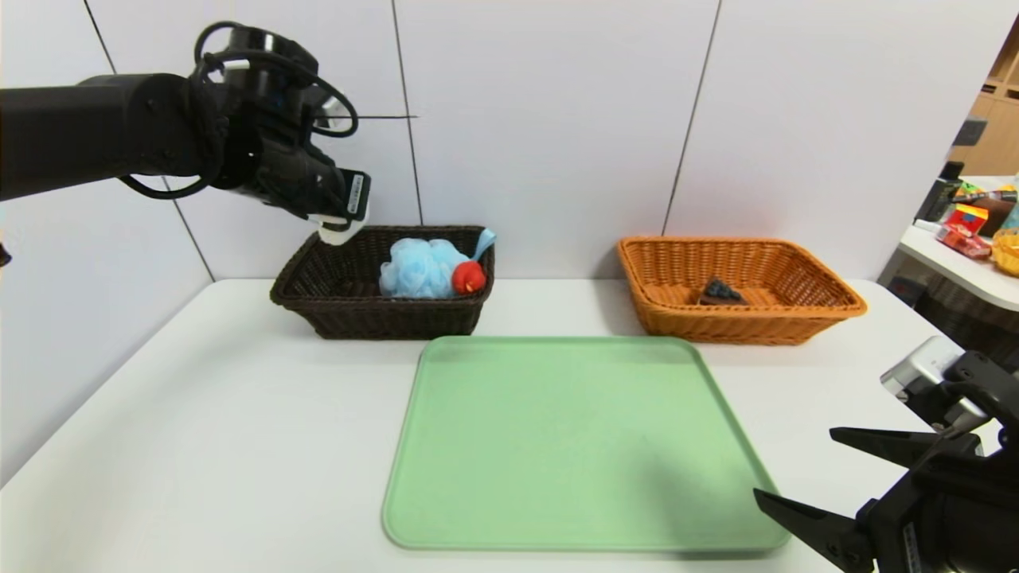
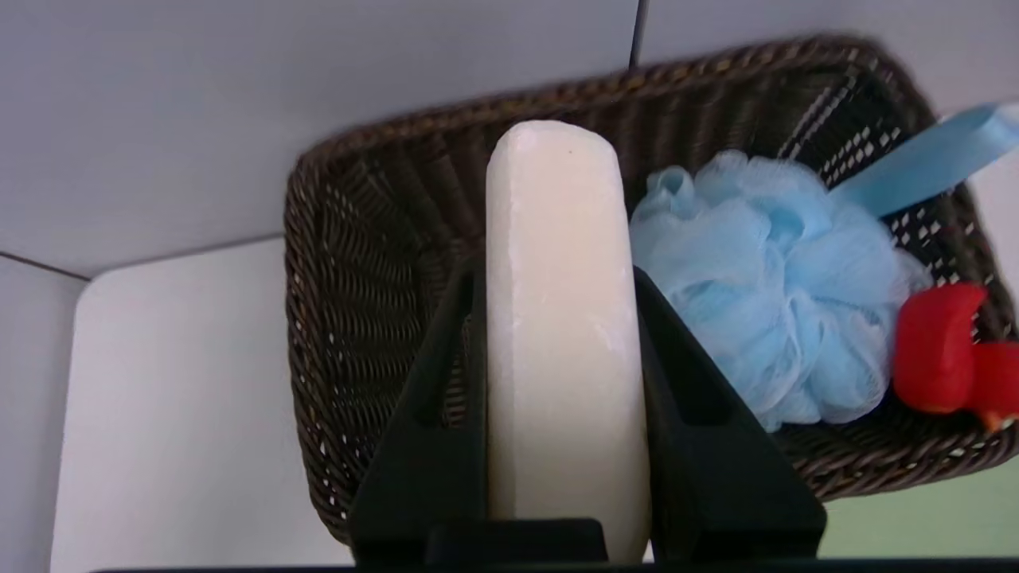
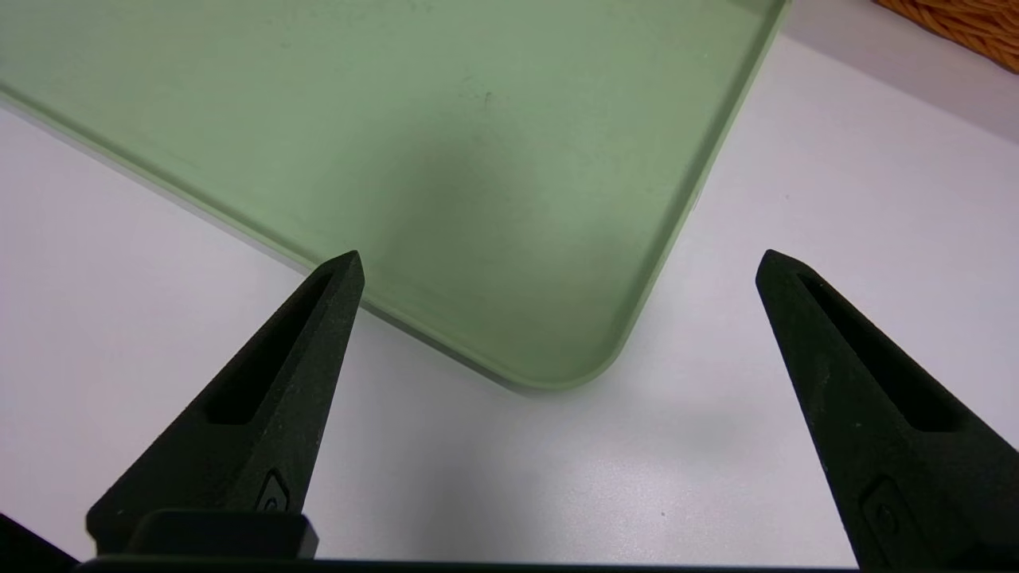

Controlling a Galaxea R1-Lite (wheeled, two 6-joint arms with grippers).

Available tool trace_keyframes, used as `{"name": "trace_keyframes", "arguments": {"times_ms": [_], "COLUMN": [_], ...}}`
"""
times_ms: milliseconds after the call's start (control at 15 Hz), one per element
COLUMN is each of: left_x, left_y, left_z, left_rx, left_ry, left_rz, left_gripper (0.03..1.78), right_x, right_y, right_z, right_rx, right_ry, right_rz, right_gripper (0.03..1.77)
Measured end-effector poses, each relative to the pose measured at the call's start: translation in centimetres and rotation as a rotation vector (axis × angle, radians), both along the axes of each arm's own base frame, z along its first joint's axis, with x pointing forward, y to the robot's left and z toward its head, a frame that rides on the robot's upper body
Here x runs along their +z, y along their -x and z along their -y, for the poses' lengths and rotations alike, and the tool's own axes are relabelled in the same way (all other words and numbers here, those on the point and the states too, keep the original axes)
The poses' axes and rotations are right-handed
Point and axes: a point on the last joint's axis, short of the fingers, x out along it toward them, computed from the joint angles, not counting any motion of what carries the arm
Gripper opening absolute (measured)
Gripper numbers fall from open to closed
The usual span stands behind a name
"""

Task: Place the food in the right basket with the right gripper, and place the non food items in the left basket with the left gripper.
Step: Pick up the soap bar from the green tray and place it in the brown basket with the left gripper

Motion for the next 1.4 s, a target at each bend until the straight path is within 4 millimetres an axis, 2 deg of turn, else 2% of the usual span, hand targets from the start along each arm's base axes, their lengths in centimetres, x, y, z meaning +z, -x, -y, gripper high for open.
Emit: {"name": "trace_keyframes", "arguments": {"times_ms": [333,867,1200,1400], "left_x": [-3.2,-7.1,-9.3,-9.8], "left_y": [-2.2,-4.9,-5.5,-5.6], "left_z": [0.4,-0.6,-0.6,-0.5], "left_rx": [0.006,0.049,0.051,0.05], "left_ry": [-0.016,-0.025,-0.026,-0.025], "left_rz": [-0.089,-0.148,-0.155,-0.155], "left_gripper": [0.52,0.52,0.52,0.52], "right_x": [0.0,-0.3,-0.5,-0.5], "right_y": [0.0,0.0,0.0,0.0], "right_z": [0.0,0.0,0.0,0.0], "right_rx": [0.0,0.0,0.001,0.001], "right_ry": [0.001,0.007,0.012,0.014], "right_rz": [-0.002,-0.01,-0.019,-0.02], "right_gripper": [1.7,1.7,1.7,1.7]}}
